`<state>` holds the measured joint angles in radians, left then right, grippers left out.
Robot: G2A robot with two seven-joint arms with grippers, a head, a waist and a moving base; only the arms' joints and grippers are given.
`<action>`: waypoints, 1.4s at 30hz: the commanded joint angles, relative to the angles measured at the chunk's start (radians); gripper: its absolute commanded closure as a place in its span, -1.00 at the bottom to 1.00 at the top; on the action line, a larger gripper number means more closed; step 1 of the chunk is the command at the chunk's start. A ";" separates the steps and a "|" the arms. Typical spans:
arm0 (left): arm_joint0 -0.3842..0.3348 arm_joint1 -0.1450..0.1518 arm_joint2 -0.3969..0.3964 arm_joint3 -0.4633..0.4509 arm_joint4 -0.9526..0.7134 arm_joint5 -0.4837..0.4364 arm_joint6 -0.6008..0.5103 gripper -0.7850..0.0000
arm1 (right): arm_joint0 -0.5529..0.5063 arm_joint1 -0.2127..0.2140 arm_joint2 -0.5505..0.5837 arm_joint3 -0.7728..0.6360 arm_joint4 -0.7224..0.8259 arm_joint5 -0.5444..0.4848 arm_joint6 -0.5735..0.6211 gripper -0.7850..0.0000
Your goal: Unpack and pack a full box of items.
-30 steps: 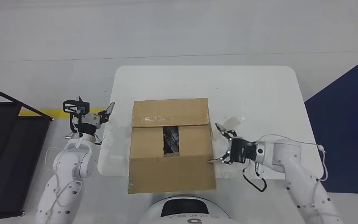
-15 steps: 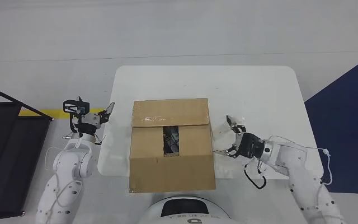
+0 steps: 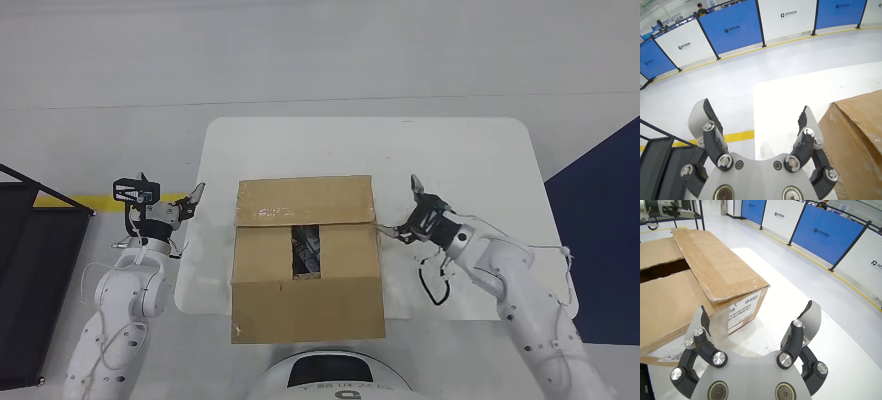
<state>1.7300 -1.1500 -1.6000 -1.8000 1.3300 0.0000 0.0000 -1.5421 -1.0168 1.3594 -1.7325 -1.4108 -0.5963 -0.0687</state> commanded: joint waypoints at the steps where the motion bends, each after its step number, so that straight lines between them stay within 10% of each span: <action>1: 0.000 0.000 0.000 0.000 0.000 0.000 0.000 -1.00 | 0.015 -0.003 -0.016 0.003 -0.003 0.011 0.026 -1.00; 14: 0.000 0.000 0.000 0.000 0.000 0.000 0.000 -1.00 | 0.087 -0.029 -0.064 -0.003 -0.009 0.270 0.053 -1.00; 27: 0.000 0.000 0.000 0.000 0.000 0.000 0.000 -1.00 | 0.435 -0.104 -0.270 0.259 0.123 0.357 0.291 -1.00; 35: 0.000 0.000 0.000 0.000 0.000 0.000 0.000 -1.00 | 0.536 -0.137 -0.323 0.389 0.234 0.320 0.338 -1.00; 42: 0.000 0.000 0.000 0.000 0.000 0.000 0.000 -1.00 | 0.360 -0.089 -0.147 0.257 0.308 0.084 0.180 -1.00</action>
<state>1.7300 -1.1500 -1.6000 -1.8000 1.3300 0.0000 0.0000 -1.1444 -1.1139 1.1757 -1.4560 -1.1084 -0.4682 0.1343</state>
